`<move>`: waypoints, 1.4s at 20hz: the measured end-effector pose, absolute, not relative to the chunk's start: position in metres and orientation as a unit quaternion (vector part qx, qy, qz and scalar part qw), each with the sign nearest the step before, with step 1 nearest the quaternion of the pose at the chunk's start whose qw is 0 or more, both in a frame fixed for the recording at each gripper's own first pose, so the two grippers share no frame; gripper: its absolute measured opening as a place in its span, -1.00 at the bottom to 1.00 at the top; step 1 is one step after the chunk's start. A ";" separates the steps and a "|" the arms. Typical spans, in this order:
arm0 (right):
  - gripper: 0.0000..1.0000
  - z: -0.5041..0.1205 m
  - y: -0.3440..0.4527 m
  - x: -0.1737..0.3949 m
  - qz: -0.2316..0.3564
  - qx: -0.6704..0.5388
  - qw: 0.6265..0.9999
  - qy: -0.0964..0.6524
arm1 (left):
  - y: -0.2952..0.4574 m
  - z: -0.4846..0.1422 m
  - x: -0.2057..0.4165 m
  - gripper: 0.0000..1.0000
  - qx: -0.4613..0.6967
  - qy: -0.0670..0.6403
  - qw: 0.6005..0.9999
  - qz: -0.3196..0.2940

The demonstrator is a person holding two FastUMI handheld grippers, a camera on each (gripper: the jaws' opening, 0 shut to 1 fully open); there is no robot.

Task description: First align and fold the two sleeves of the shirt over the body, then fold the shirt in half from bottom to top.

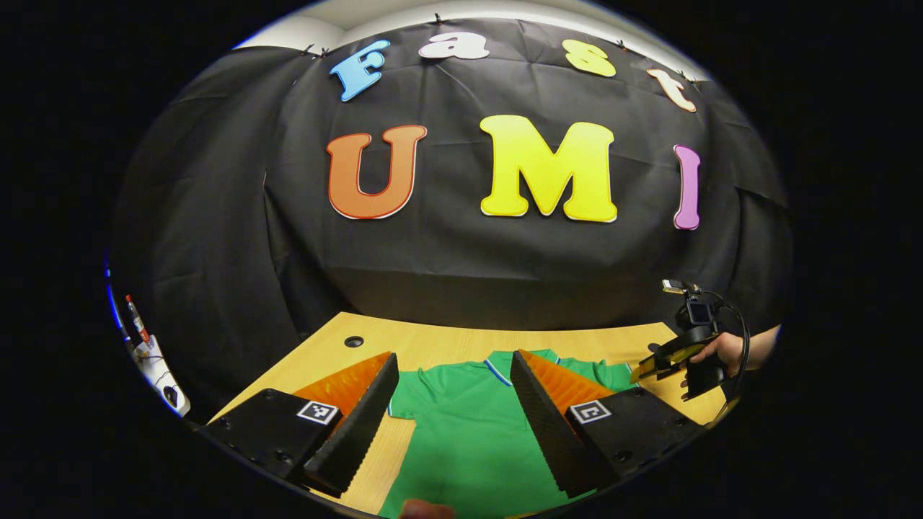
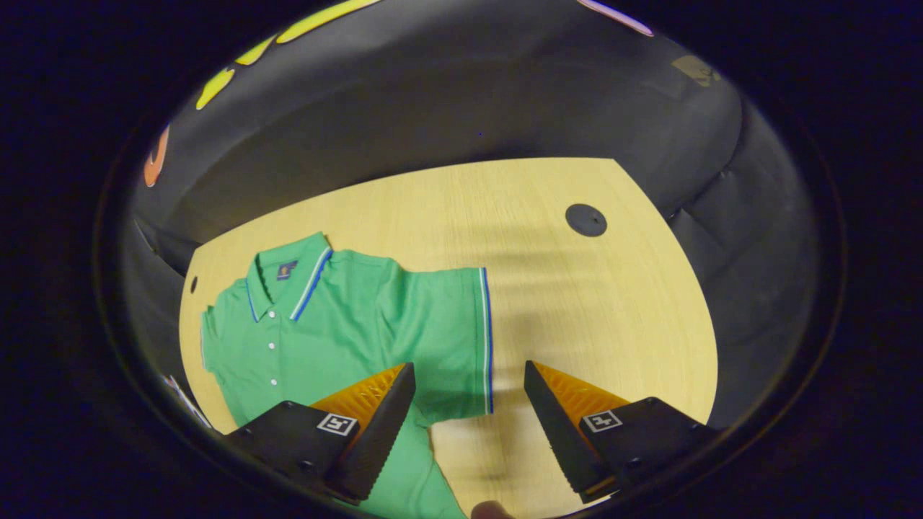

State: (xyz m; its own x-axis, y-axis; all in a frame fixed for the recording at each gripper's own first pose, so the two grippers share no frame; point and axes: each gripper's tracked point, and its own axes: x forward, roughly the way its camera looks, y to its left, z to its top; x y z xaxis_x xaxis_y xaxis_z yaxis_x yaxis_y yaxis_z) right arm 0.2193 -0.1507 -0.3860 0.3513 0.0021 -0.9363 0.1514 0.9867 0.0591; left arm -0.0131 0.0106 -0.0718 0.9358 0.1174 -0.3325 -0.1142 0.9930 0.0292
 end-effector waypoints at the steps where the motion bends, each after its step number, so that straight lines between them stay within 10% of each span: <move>1: 0.94 -0.394 -0.150 0.219 -0.047 0.064 0.814 0.575 | 0.011 -0.073 -0.012 1.00 0.004 0.171 0.983 0.060; 8: 0.92 -0.419 -0.152 0.213 -0.063 0.050 0.791 0.607 | 0.012 -0.076 -0.013 1.00 0.003 0.178 0.982 0.062; 11: 0.35 -0.420 -0.154 0.211 -0.085 0.046 0.782 0.616 | 0.014 -0.077 -0.013 1.00 0.004 0.176 0.982 0.065; 13: 0.31 -0.418 -0.149 0.211 -0.087 0.051 0.781 0.617 | 0.014 -0.077 -0.013 1.00 0.003 0.177 0.982 0.068; 18: -0.89 -0.420 -0.138 0.215 -0.074 0.070 0.783 0.614 | 0.019 -0.078 -0.020 1.00 -0.004 0.182 0.980 0.078; 28: -0.89 -0.360 -0.113 0.225 -0.051 0.028 0.825 0.562 | 0.027 -0.083 -0.033 1.00 -0.016 0.199 0.975 0.098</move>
